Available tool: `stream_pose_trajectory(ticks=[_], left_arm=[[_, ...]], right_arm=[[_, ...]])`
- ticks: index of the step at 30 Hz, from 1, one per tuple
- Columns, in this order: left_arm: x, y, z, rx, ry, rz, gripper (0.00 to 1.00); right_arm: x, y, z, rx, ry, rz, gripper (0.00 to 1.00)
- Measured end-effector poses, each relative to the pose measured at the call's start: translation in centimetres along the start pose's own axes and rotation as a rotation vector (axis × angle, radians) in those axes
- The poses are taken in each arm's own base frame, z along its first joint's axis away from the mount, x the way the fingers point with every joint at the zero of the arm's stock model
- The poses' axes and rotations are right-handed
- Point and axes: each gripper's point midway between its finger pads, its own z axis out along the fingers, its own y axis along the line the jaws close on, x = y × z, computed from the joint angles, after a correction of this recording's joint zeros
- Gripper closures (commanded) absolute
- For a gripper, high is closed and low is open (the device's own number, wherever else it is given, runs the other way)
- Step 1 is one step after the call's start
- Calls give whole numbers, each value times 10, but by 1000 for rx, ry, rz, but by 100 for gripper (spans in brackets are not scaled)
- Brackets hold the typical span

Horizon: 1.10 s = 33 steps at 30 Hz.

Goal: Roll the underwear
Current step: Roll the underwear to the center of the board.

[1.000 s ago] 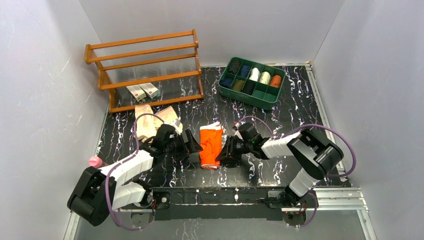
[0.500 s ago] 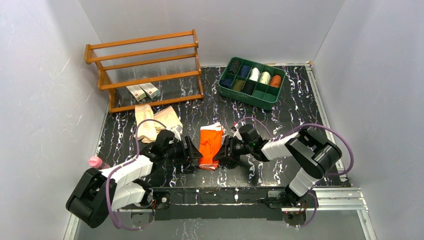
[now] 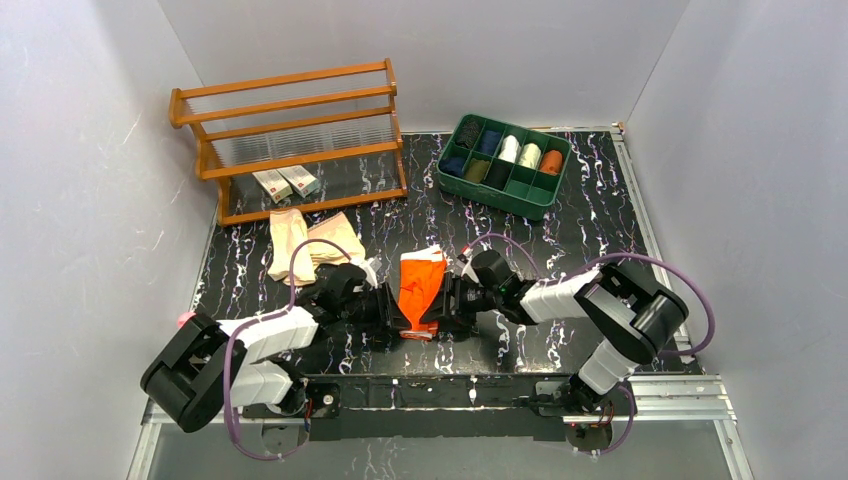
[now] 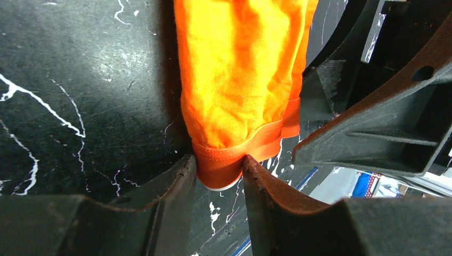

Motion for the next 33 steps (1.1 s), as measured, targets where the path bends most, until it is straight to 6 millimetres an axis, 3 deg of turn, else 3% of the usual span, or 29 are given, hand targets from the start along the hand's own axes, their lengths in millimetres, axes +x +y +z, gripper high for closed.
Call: stream_pose_trajectory(ticks=[10, 13, 16, 18, 21, 24, 28, 33], left_arm=[[1, -3, 2, -1, -1, 18, 65], [2, -3, 2, 1, 0, 21, 65], [2, -4, 2, 2, -3, 26, 54], [1, -4, 2, 2, -7, 22, 45], [-6, -7, -4, -7, -58, 25, 27], [-14, -7, -11, -20, -116, 10, 24], [-15, -3, -13, -10, -158, -38, 26], [-11, -3, -7, 48, -174, -101, 40]], right_arm=[[1, -3, 8, 28, 4, 3, 55], [1, -5, 10, 34, 7, 6, 67], [1, -9, 12, 45, 9, 13, 90], [0, -10, 12, 50, 4, 15, 96], [1, -13, 13, 58, 7, 17, 99], [2, -12, 14, 46, 16, 26, 99], [6, -11, 16, 22, 33, 50, 99], [7, -10, 18, 2, 45, 74, 99]])
